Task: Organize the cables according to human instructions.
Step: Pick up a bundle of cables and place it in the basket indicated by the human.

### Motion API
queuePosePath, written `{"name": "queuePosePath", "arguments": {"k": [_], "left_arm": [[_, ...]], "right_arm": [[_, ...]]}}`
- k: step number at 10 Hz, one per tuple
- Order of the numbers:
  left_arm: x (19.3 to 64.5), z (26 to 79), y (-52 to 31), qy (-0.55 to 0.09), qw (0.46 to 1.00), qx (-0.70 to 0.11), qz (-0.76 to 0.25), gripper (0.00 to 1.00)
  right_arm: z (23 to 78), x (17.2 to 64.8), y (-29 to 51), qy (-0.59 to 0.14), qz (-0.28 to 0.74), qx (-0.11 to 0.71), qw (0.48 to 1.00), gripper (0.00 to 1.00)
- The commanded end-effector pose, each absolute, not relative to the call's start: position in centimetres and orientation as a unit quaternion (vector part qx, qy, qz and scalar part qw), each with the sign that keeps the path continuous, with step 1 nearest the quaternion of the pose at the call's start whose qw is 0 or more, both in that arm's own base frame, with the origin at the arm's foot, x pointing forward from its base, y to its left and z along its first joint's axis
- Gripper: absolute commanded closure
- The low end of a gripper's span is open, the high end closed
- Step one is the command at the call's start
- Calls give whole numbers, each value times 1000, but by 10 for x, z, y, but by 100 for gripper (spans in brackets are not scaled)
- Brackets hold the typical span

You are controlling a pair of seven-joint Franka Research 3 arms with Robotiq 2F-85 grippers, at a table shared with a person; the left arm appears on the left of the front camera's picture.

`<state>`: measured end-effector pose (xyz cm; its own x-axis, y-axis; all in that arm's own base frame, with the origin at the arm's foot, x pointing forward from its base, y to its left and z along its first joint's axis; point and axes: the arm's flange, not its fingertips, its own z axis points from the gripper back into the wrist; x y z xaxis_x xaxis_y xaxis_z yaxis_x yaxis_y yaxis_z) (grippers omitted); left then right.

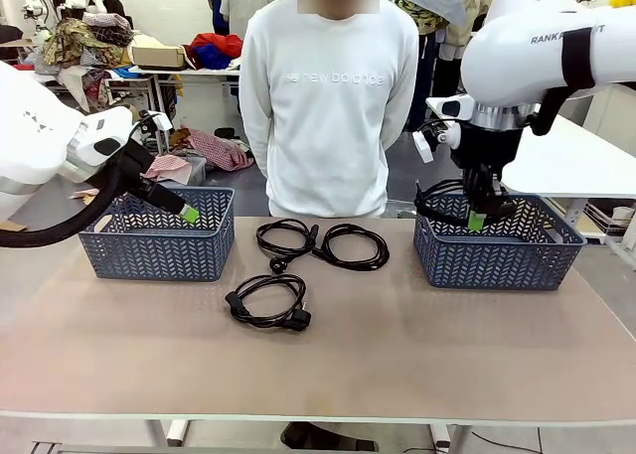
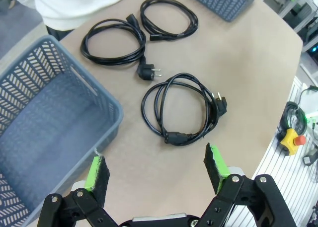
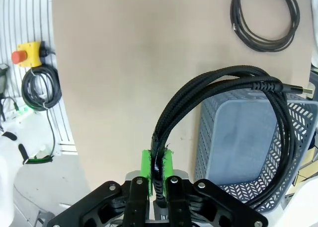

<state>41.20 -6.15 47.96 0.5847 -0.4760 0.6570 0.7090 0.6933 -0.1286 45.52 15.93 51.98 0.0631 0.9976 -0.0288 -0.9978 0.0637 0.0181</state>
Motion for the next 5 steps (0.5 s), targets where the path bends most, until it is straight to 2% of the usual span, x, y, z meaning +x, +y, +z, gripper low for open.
{"name": "queuePosePath", "arguments": {"k": [1, 4, 5], "left_arm": [[413, 478, -59, -308, 862, -201, -348, 0], [413, 478, -59, -308, 862, -201, -348, 0], [413, 478, -59, -308, 862, -201, -348, 0]], "right_arm": [[524, 448, 160, 12, 686, -4, 728, 100], [524, 448, 160, 12, 686, -4, 728, 100], [523, 452, 162, 15, 686, -5, 727, 89]]}}
